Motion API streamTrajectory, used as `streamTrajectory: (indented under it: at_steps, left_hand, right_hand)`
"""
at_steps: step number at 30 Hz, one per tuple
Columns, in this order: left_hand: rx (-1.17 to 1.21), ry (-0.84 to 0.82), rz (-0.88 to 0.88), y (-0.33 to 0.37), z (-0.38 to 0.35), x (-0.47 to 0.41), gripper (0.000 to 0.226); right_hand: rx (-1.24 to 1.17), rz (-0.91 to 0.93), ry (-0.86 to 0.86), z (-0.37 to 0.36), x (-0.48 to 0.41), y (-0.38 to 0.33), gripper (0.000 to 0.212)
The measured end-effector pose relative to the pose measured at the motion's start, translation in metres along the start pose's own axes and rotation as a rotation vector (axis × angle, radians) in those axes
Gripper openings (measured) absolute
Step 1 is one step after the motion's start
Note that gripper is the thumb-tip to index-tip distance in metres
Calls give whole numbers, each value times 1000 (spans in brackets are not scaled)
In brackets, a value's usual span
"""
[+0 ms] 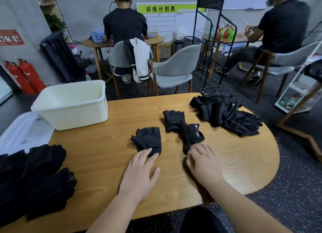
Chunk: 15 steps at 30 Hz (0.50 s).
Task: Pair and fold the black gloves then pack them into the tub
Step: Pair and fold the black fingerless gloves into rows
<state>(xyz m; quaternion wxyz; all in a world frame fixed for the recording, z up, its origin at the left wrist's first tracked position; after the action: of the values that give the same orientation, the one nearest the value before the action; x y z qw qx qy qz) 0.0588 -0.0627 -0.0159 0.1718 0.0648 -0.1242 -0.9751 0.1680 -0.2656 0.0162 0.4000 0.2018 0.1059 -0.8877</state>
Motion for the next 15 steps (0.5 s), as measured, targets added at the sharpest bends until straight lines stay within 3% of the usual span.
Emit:
streamTrajectory:
  at_steps: [2,5,10,12,15]
  left_hand:
    - [-11,0,1,0,0,1,58]
    - [-3,8,2,1,2,1,57]
    - [-5,5,8,0,2,0,57]
    - [-4,5,10,1,3,0,57]
    - [0,5,13,1,3,0,57]
  right_hand:
    - [-110,-102,43,8,3,8,15]
    - [-218,-248,18,1,4,25,31]
    - [-386,-111,-143,-13,-10,14,59]
    - [-322,-68,-126,-11,-14,12,62]
    - [-129,-165,-153,-21,-11,33,61]
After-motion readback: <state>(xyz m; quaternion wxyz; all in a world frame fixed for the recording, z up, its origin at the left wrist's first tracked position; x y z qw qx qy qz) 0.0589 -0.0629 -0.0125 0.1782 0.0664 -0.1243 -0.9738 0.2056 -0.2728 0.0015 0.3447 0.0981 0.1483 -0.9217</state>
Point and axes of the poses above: each hand's wrist, its own x-axis away from the middle knuckle, its own z-axis out of the back of the hand, y = z × x, the point moved 10 cm from there along -x, towards the middle knuckle, and after that the axes turned 12 degrees about z, right-handed, at the moved point
